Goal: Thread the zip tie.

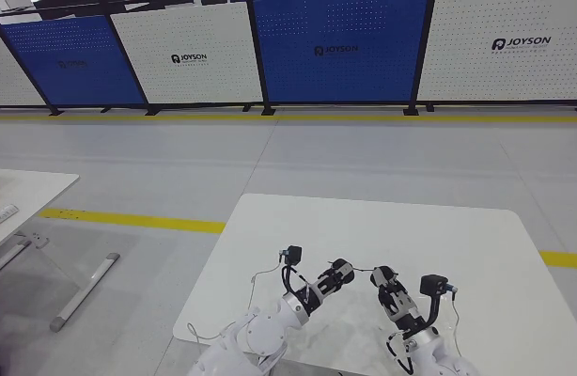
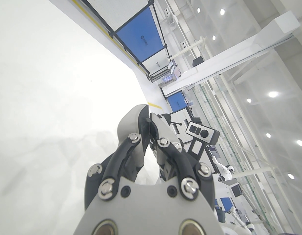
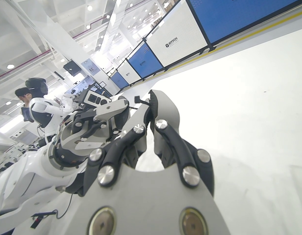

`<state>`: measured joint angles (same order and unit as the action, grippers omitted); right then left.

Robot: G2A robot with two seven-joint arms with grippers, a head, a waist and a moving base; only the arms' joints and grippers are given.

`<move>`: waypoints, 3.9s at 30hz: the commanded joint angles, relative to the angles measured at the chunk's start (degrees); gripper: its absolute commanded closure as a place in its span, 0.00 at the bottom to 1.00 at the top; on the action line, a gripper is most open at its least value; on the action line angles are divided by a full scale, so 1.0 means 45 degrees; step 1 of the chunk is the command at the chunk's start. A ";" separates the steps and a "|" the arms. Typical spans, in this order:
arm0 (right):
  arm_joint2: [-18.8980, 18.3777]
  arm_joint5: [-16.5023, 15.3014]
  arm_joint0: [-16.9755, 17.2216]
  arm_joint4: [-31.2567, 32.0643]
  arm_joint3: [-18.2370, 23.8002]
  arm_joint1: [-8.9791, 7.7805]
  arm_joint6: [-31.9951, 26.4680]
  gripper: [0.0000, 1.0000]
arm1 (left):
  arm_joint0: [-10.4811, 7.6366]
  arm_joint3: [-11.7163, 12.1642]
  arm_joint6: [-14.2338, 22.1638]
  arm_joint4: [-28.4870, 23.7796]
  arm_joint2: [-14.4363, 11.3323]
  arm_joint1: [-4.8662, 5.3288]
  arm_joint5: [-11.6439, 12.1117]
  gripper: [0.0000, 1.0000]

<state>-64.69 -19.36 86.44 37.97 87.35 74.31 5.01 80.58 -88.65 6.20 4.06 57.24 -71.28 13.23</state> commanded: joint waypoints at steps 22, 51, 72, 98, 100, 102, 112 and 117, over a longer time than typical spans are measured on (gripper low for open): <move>-0.0052 -0.0011 -0.0002 -0.0072 0.0070 0.0063 0.0101 1.00 | -0.0079 -0.0017 -0.0133 0.1012 -0.0404 -0.0059 -0.0310 0.77; 0.0032 -0.0027 -0.0064 0.0119 -0.0007 0.0025 -0.0181 1.00 | -0.0390 0.0295 -0.0185 0.0796 -0.0531 -0.0178 -0.0235 1.00; 0.0128 -0.0027 -0.0208 -0.0376 0.0027 -0.0027 -0.0550 0.00 | -0.0236 0.0068 0.0328 0.0678 -0.0367 -0.0105 -0.0179 1.00; -0.0403 -0.0027 0.0435 -0.0540 0.0570 -0.0156 -0.0081 0.00 | -0.0479 -0.0165 0.0942 -0.0252 0.0061 -0.0085 -0.2073 1.00; -0.0403 -0.0027 0.0435 -0.0540 0.0570 -0.0156 -0.0081 0.00 | -0.0479 -0.0165 0.0942 -0.0252 0.0061 -0.0085 -0.2073 1.00; -0.0390 -0.0007 0.0429 -0.0534 0.0575 -0.0156 -0.0146 0.00 | -0.0479 -0.0165 0.0942 -0.0252 0.0061 -0.0085 -0.2073 1.00; -0.0599 -0.0027 0.0402 -0.1354 0.0740 -0.0242 -0.0877 0.00 | -0.0488 0.0017 0.1287 -0.2081 0.0351 -0.0146 -0.2850 1.00; -0.0635 -0.0027 0.0488 -0.1915 0.1078 -0.0337 -0.1209 0.00 | -0.0548 0.0091 0.1838 -0.2264 0.0503 -0.0097 -0.2679 1.00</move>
<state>-67.55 -19.48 88.65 29.26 92.25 72.78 -0.48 78.09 -88.19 14.56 -6.28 59.52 -71.72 1.13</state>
